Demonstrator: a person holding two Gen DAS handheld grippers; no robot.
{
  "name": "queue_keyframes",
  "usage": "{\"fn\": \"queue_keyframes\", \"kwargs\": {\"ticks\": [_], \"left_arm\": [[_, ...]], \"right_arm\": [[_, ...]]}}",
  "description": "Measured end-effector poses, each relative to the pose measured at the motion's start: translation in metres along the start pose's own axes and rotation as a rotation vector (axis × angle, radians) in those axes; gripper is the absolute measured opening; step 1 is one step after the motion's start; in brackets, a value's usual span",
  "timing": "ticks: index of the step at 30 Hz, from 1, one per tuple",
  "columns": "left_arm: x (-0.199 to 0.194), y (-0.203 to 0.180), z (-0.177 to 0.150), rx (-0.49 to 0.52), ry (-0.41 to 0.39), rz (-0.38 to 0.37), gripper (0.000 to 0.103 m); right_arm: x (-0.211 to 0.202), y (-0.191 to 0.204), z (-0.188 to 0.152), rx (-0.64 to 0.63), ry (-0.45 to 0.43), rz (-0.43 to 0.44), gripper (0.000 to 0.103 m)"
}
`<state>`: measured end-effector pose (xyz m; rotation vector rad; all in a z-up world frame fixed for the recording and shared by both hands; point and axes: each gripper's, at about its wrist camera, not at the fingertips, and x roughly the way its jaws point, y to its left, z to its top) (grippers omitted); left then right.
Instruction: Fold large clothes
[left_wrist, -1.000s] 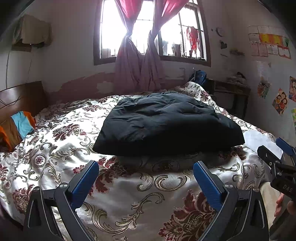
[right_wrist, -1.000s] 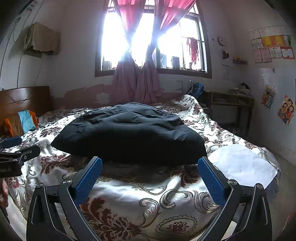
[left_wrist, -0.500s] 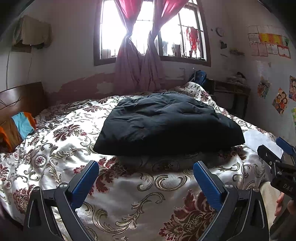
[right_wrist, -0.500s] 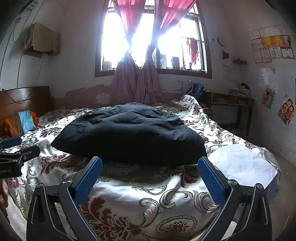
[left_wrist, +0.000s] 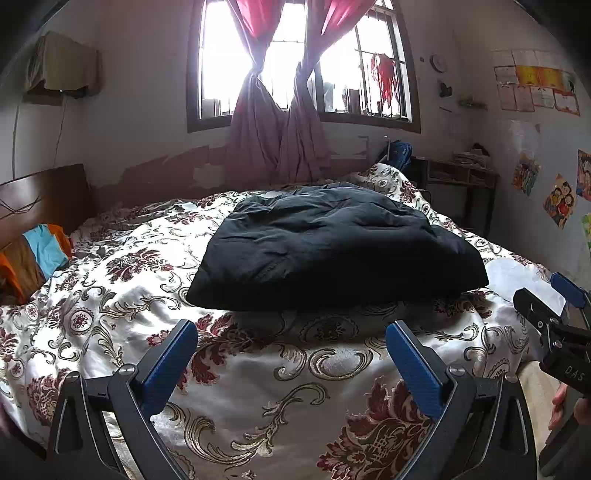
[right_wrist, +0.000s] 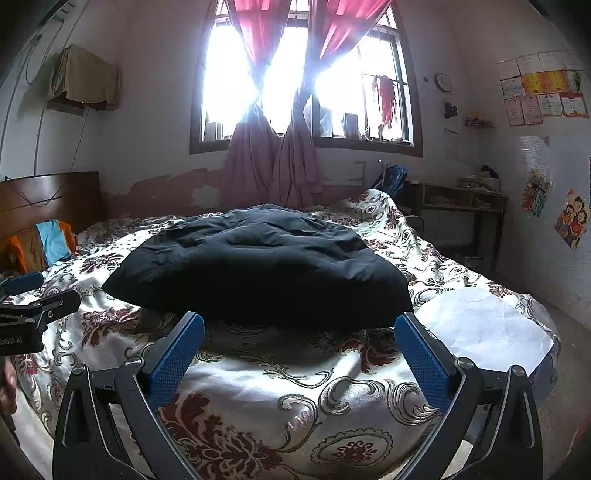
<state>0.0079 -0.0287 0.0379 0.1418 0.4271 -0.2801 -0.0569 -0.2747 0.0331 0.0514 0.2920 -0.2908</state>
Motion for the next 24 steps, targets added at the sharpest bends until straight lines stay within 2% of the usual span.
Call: {"fn": "queue_keyframes", "kwargs": {"ticks": [24], "left_arm": [[0.0019,0.0025,-0.0007,0.002,0.006,-0.009,0.103]], "right_arm": [[-0.0016,0.0017,0.0016,0.001,0.003,0.002,0.101]]}}
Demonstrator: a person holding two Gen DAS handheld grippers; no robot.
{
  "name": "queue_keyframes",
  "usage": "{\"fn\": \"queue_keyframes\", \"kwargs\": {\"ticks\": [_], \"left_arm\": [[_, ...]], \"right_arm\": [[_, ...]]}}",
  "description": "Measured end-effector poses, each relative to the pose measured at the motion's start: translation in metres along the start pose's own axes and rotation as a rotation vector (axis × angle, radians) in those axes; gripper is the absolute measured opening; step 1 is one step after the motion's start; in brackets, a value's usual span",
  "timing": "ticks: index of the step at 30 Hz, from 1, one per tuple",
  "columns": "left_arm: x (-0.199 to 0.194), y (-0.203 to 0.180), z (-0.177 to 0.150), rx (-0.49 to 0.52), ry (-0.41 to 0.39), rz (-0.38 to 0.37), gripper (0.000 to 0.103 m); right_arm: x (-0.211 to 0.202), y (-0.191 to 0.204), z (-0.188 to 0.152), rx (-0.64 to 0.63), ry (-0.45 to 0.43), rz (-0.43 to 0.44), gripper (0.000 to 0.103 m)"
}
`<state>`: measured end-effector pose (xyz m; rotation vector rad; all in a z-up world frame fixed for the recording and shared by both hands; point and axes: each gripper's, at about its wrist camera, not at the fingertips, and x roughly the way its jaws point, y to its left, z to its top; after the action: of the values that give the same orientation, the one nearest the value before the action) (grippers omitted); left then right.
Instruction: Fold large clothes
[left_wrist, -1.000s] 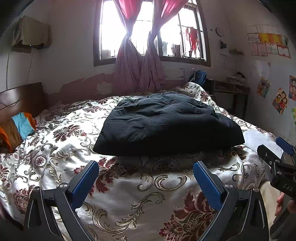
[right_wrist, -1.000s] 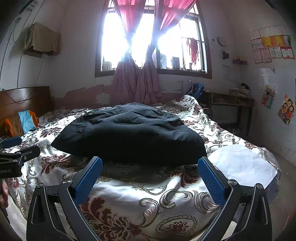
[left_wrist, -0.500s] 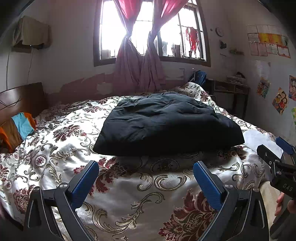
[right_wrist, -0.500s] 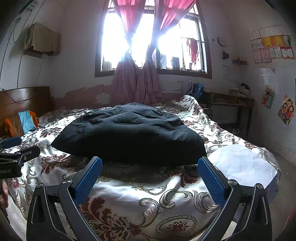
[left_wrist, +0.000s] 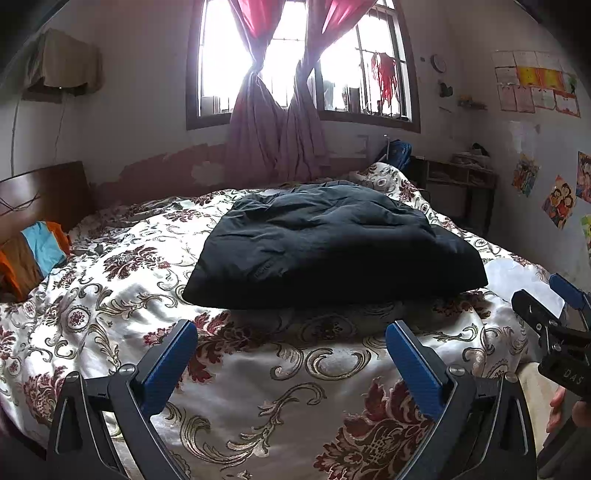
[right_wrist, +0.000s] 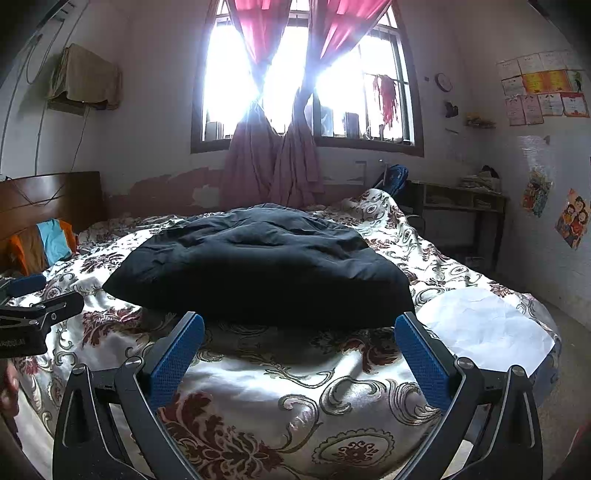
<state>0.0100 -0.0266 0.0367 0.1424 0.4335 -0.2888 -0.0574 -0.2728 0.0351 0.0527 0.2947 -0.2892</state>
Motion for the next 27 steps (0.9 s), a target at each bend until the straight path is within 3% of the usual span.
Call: {"fn": "queue_keyframes", "kwargs": {"ticks": [27], "left_arm": [[0.0015,0.0034,-0.0019,0.002,0.007,0.001,0.103]], "right_arm": [[0.0003,0.0009,-0.0005,0.003,-0.003,-0.002,0.102]]}}
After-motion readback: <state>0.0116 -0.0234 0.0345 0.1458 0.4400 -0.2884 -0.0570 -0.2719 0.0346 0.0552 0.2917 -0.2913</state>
